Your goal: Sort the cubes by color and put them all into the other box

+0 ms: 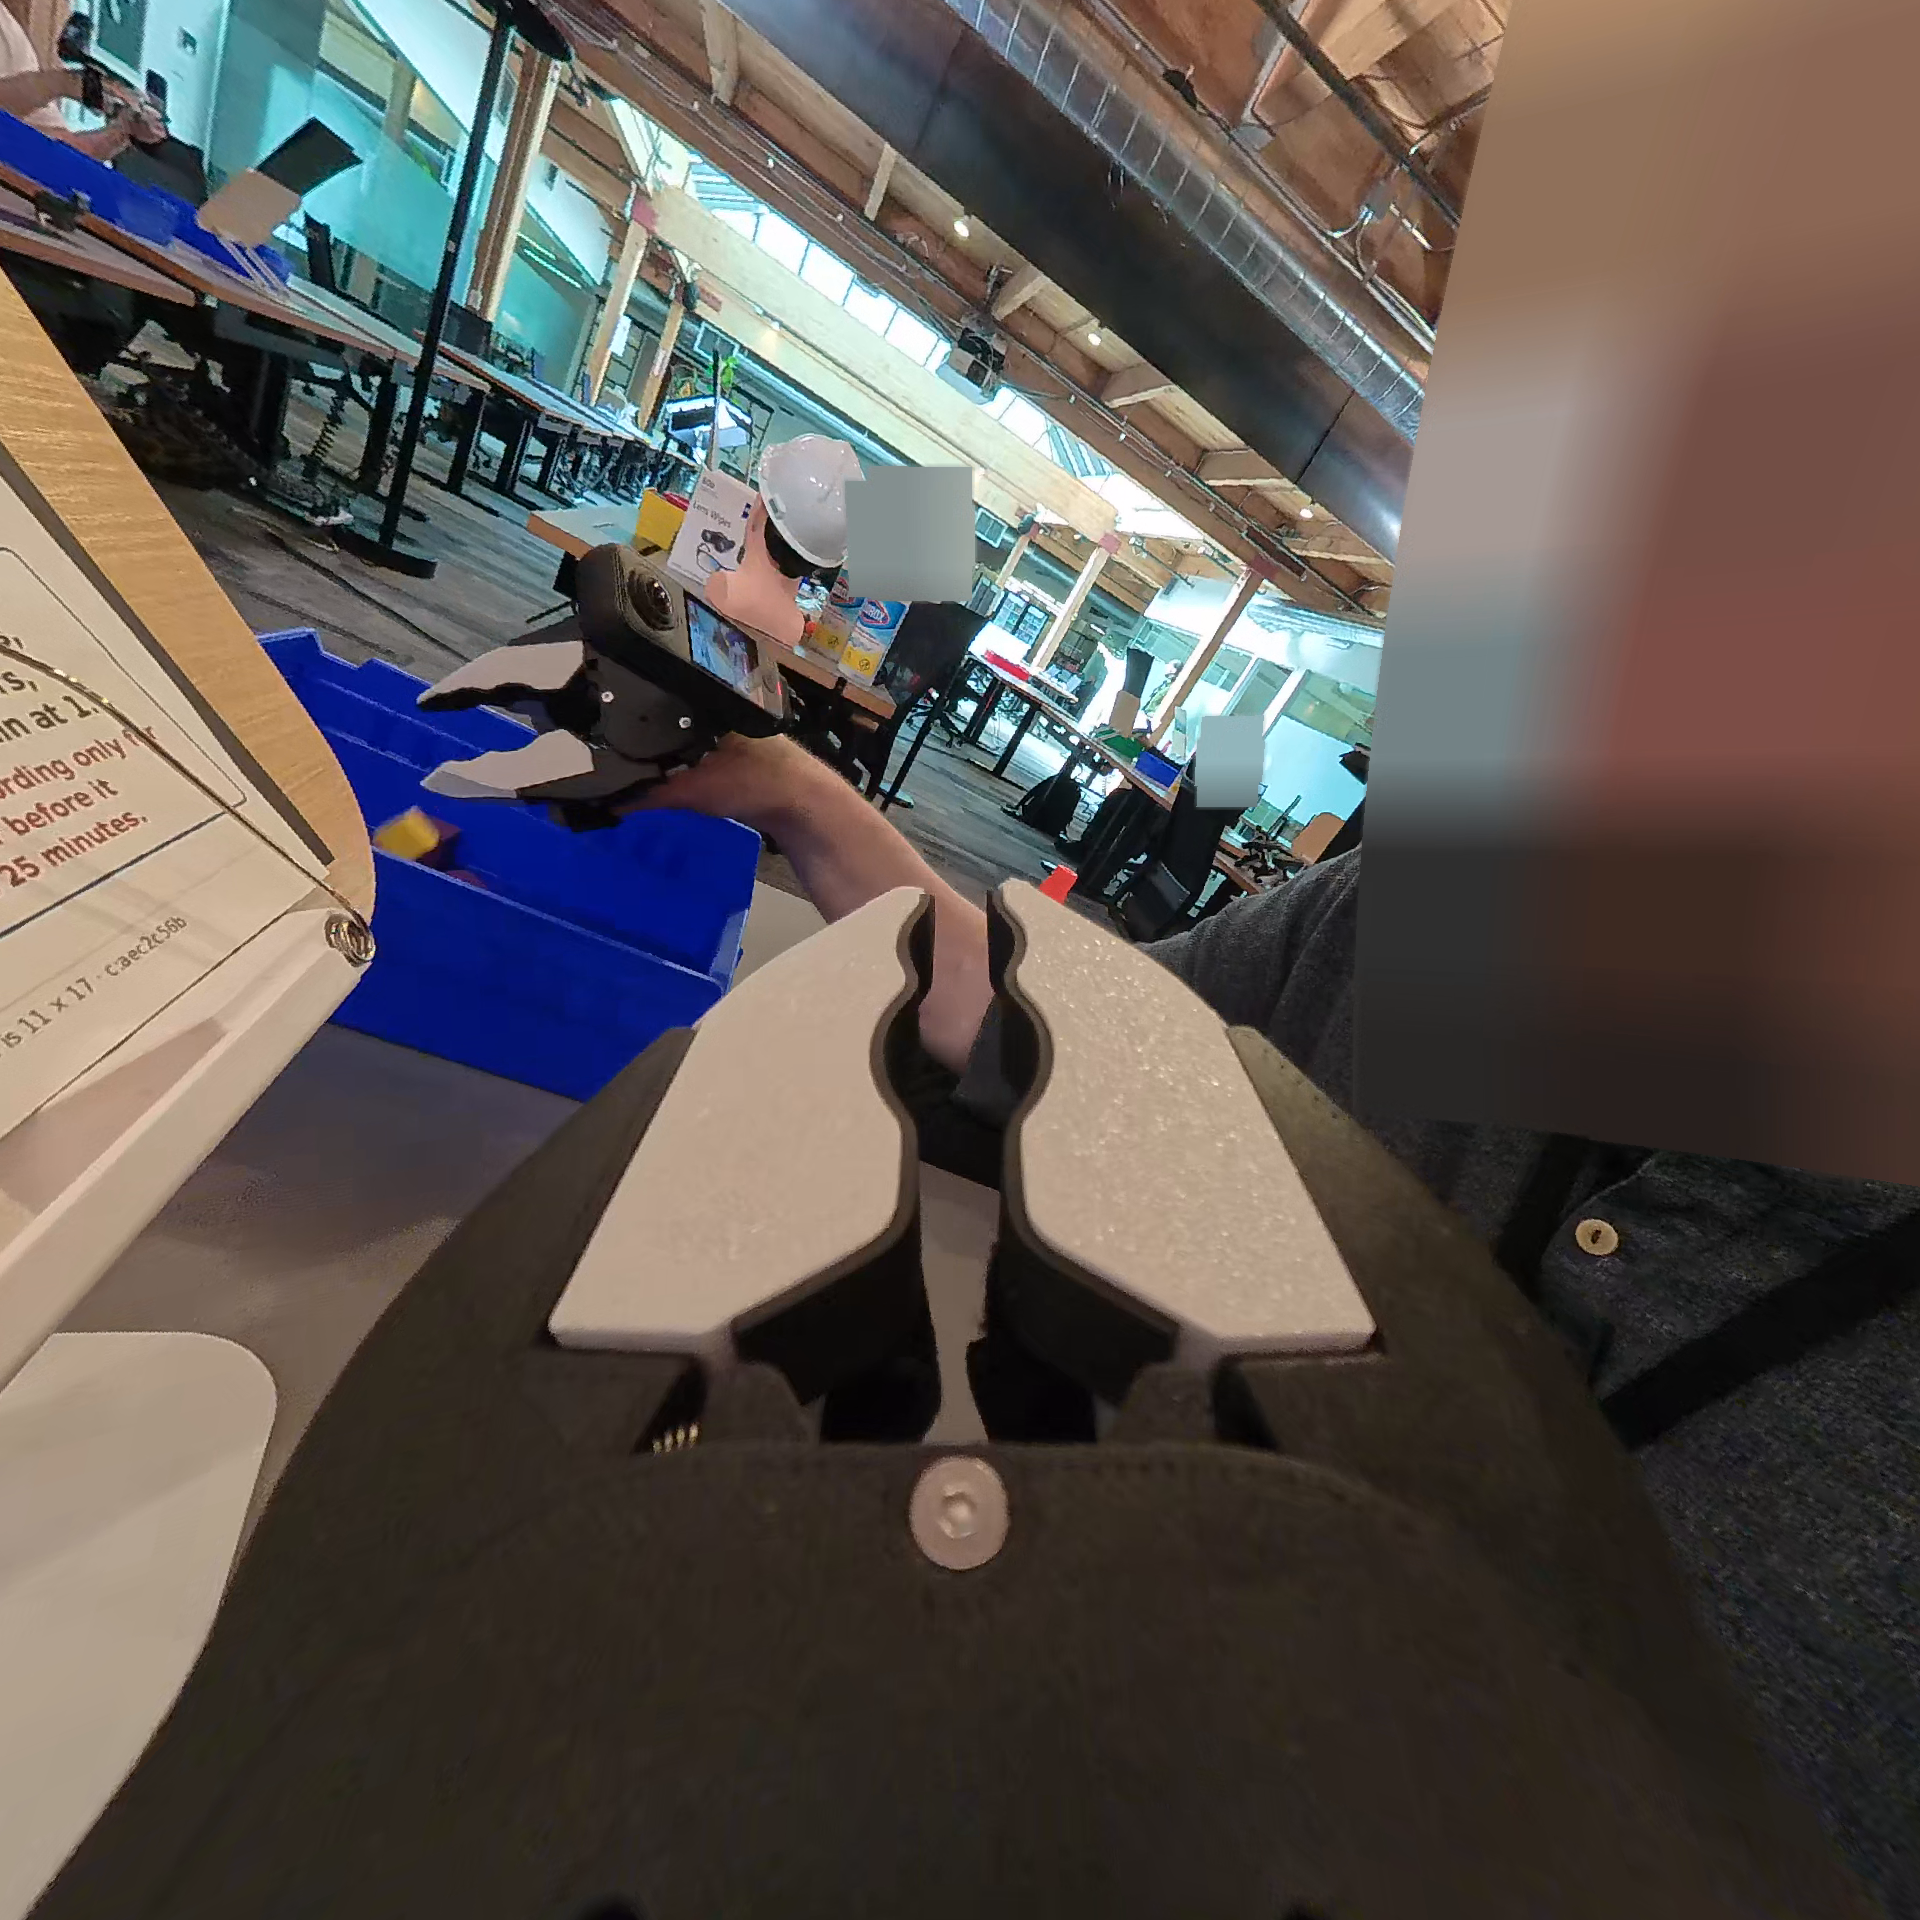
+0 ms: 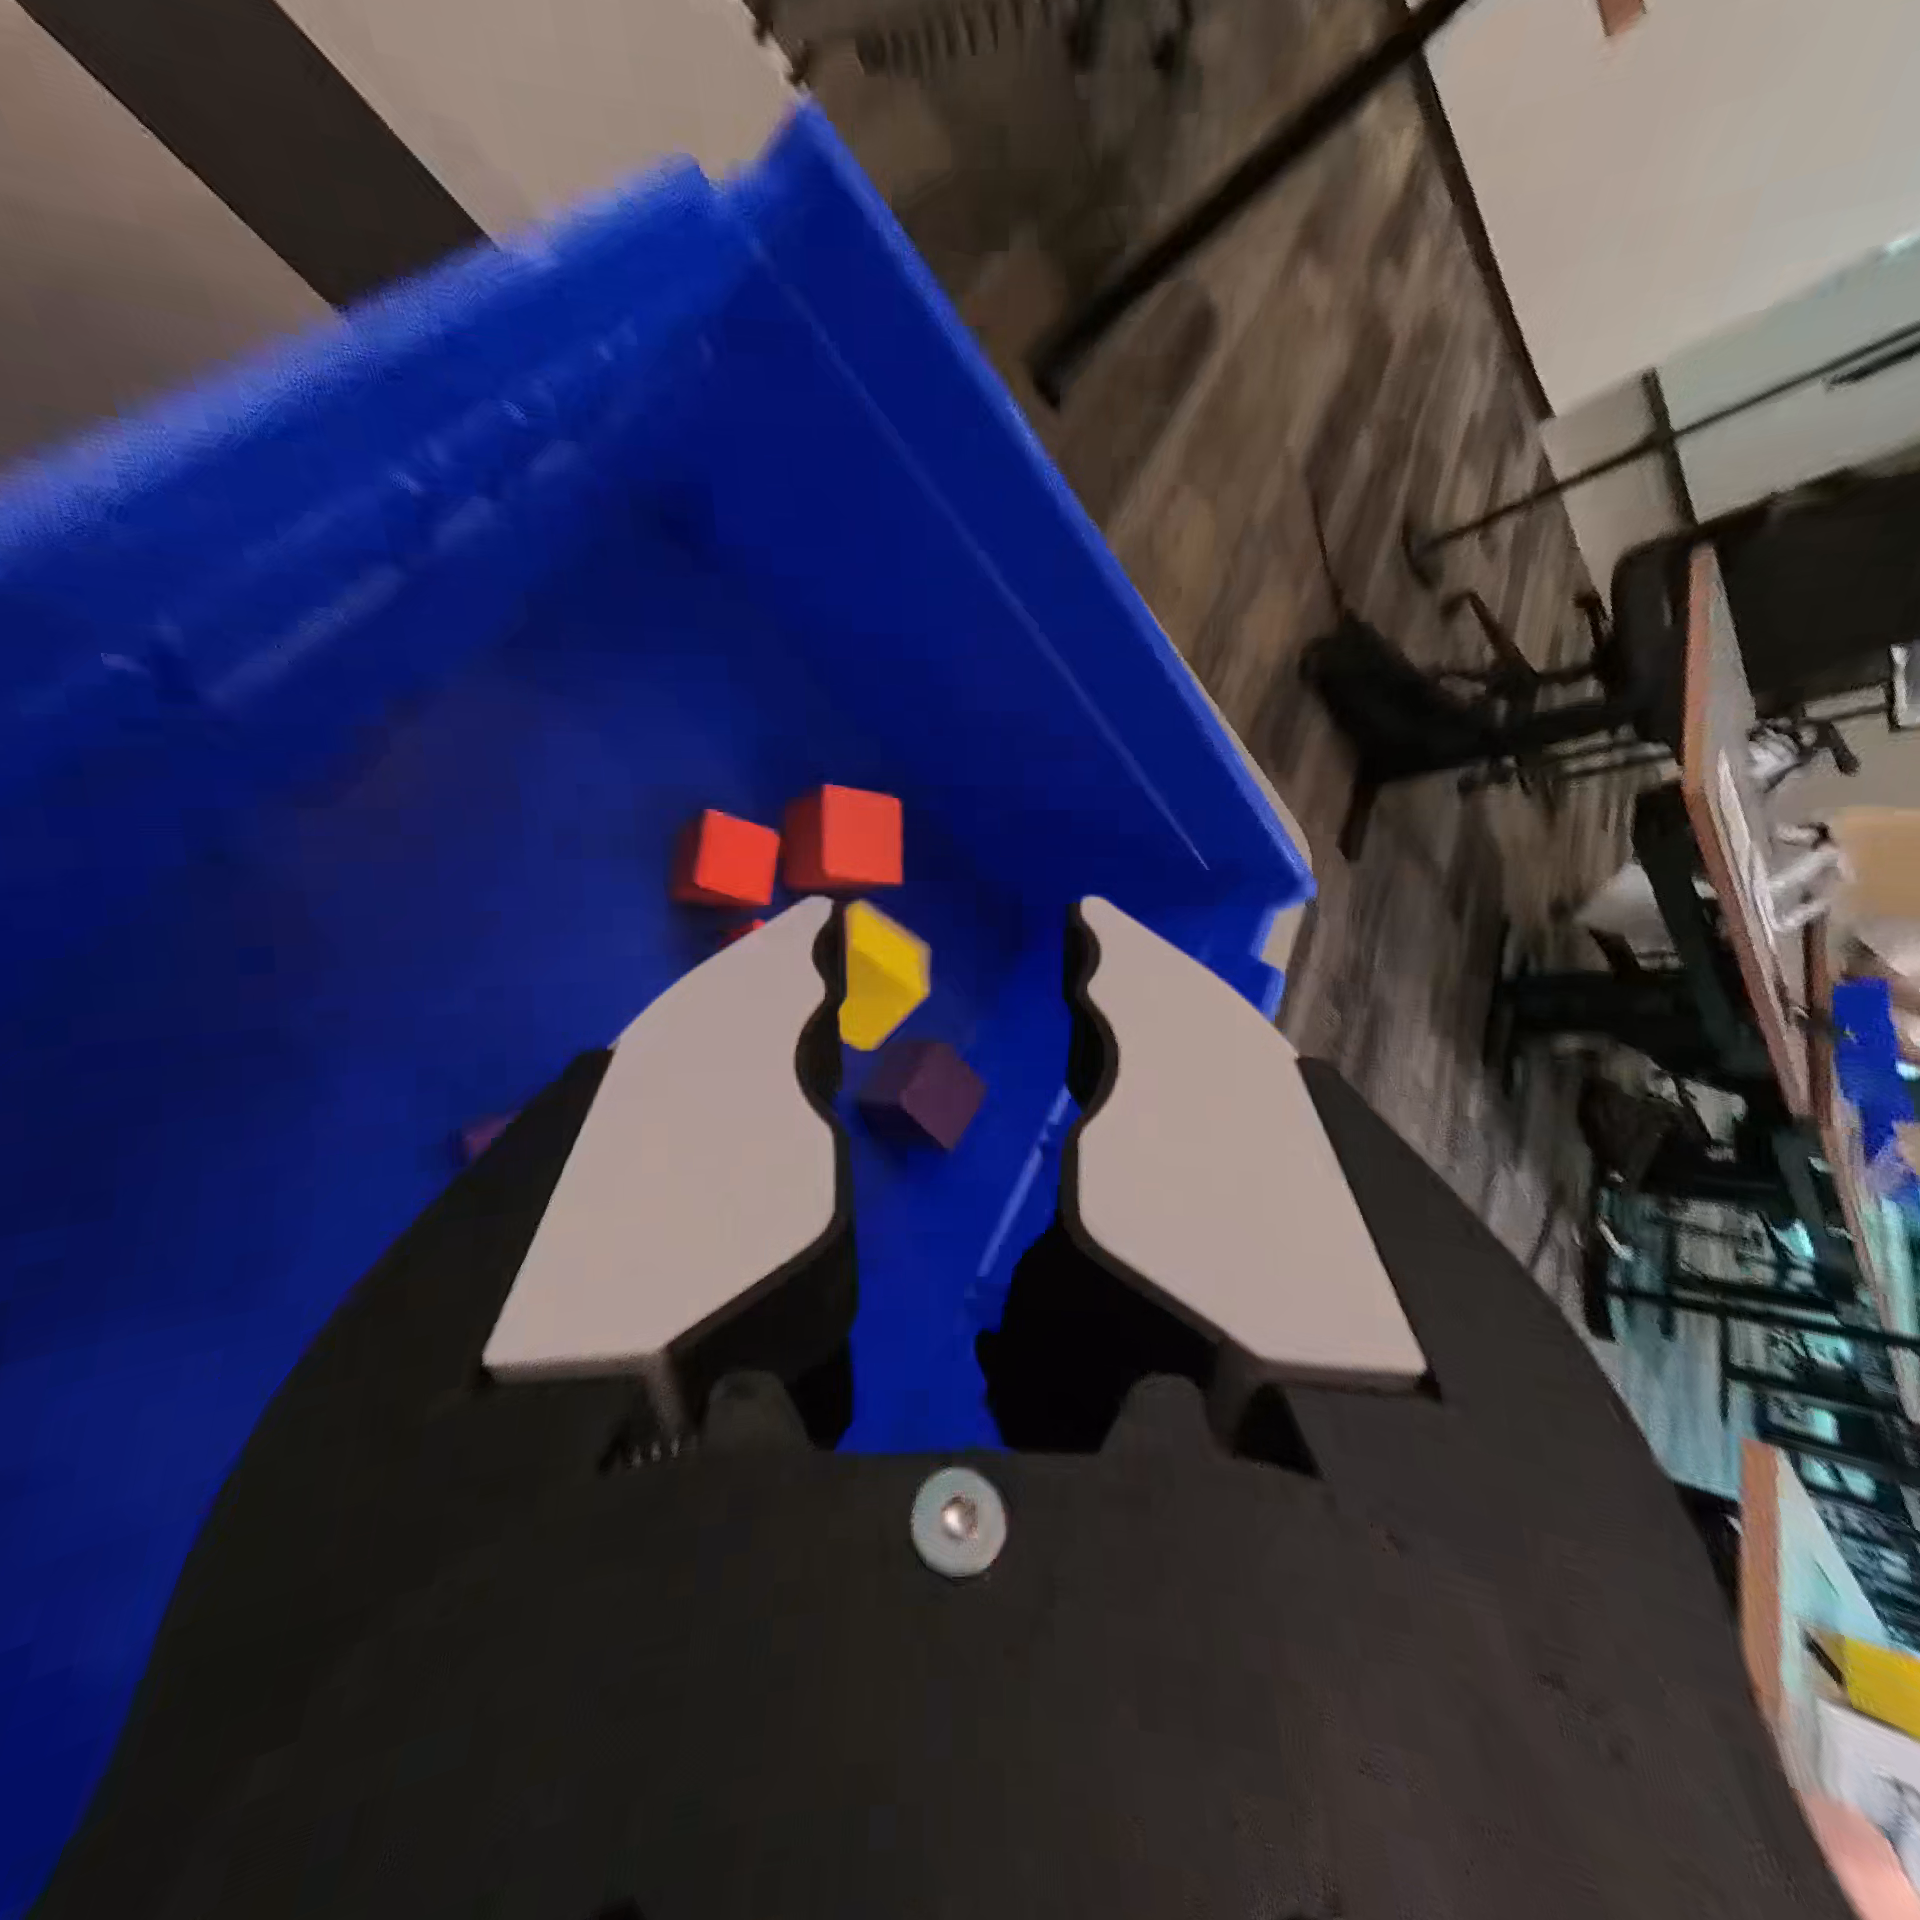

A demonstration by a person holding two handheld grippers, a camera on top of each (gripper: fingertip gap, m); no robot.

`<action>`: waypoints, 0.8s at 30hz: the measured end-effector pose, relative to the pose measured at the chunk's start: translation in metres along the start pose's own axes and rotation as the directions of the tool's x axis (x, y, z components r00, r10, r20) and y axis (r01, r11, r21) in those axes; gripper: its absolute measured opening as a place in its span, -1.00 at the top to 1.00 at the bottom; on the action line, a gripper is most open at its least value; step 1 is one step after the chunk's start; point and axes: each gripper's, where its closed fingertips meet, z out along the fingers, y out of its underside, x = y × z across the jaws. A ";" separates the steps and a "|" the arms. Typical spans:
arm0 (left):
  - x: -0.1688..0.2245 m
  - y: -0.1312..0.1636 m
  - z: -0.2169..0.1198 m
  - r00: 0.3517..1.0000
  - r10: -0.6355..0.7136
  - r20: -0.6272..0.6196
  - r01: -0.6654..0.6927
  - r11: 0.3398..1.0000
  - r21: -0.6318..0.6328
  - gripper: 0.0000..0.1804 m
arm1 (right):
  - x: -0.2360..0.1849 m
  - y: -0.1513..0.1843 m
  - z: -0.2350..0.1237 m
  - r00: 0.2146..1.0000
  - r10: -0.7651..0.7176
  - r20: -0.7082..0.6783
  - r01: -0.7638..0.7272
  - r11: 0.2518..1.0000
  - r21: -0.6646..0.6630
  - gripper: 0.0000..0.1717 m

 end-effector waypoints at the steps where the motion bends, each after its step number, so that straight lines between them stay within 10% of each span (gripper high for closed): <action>1: 0.000 0.000 0.000 1.000 0.007 0.004 -0.007 1.000 -0.001 0.90 | 0.001 0.003 0.002 1.000 0.000 0.002 0.000 1.000 -0.002 0.52; 15: 0.000 -0.042 -0.059 0.937 0.230 0.263 -0.218 0.973 -0.076 0.82 | 0.053 -0.045 -0.063 0.974 0.206 -0.090 -0.167 0.932 0.323 0.70; 24: -0.051 -0.089 -0.256 0.534 0.242 0.810 -0.218 0.965 -0.144 0.77 | 0.012 -0.086 -0.070 0.992 0.115 -0.042 -0.090 0.918 0.386 0.74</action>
